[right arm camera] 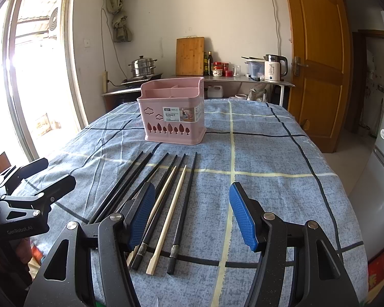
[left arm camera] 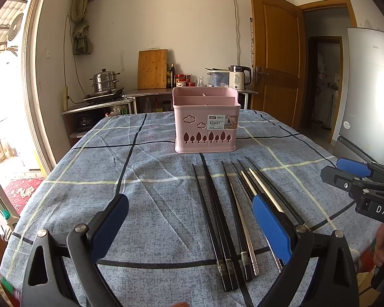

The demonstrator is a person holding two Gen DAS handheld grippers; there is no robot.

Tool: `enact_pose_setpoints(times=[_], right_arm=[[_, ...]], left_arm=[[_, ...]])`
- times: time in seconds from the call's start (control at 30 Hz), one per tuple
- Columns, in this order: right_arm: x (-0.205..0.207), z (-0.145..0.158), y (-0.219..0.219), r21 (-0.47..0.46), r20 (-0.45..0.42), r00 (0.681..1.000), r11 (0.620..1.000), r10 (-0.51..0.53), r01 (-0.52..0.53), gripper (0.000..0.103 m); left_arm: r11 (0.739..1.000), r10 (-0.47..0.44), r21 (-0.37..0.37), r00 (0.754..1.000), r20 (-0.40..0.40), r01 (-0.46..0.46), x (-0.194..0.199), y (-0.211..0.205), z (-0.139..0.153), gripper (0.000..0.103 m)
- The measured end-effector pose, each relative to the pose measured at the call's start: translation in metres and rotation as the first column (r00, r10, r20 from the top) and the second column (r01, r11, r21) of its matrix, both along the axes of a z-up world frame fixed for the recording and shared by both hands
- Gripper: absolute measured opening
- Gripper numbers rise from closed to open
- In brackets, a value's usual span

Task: Organize utensils
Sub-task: 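Lower the right gripper onto the black chopsticks and close on them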

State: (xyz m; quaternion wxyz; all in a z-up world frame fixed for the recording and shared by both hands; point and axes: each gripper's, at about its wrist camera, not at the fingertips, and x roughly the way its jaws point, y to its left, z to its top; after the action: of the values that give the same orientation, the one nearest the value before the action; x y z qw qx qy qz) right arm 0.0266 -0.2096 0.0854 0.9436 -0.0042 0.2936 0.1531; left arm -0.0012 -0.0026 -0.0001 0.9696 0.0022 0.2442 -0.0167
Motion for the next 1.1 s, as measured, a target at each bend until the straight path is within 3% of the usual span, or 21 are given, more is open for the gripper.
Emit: enact_pose_setpoints(times=[0.53,0.7,0.8,0.87,0.97,1.1], right_arm=[[0.020,-0.004,0.006,-0.008,-0.030,0.999,1.000,0.022,-0.022,0.061],[0.043,-0.005,0.008,-0.008,-0.076,0.997,1.000,0.026,-0.026,0.061],[0.059,-0.007,0.011,-0.023,-0.108,0.994,1.000,0.017,-0.019,0.061],[0.071,-0.009,0.013,-0.029,-0.133,0.991,0.999,0.014,-0.018,0.061],[0.092,-0.016,0.016,-0.050,-0.188,0.982,0.999,0.005,-0.015,0.047],[0.115,-0.026,0.020,-0.062,-0.255,0.967,0.998,0.011,-0.028,0.031]], left_arm=[[0.999,-0.017,0.031,0.998,-0.065,0.019,0.036,0.005,-0.003,0.099],[0.999,-0.024,0.025,0.992,-0.124,0.027,0.065,0.014,-0.004,0.098],[0.997,-0.008,0.069,0.988,-0.156,0.019,0.086,0.015,-0.009,0.090],[0.998,-0.017,0.063,0.979,-0.201,0.030,0.102,0.017,-0.014,0.089],[0.998,-0.054,0.009,0.962,-0.267,0.059,0.122,0.020,-0.021,0.088],[0.997,-0.072,0.007,0.948,-0.310,0.078,0.141,0.017,-0.027,0.081]])
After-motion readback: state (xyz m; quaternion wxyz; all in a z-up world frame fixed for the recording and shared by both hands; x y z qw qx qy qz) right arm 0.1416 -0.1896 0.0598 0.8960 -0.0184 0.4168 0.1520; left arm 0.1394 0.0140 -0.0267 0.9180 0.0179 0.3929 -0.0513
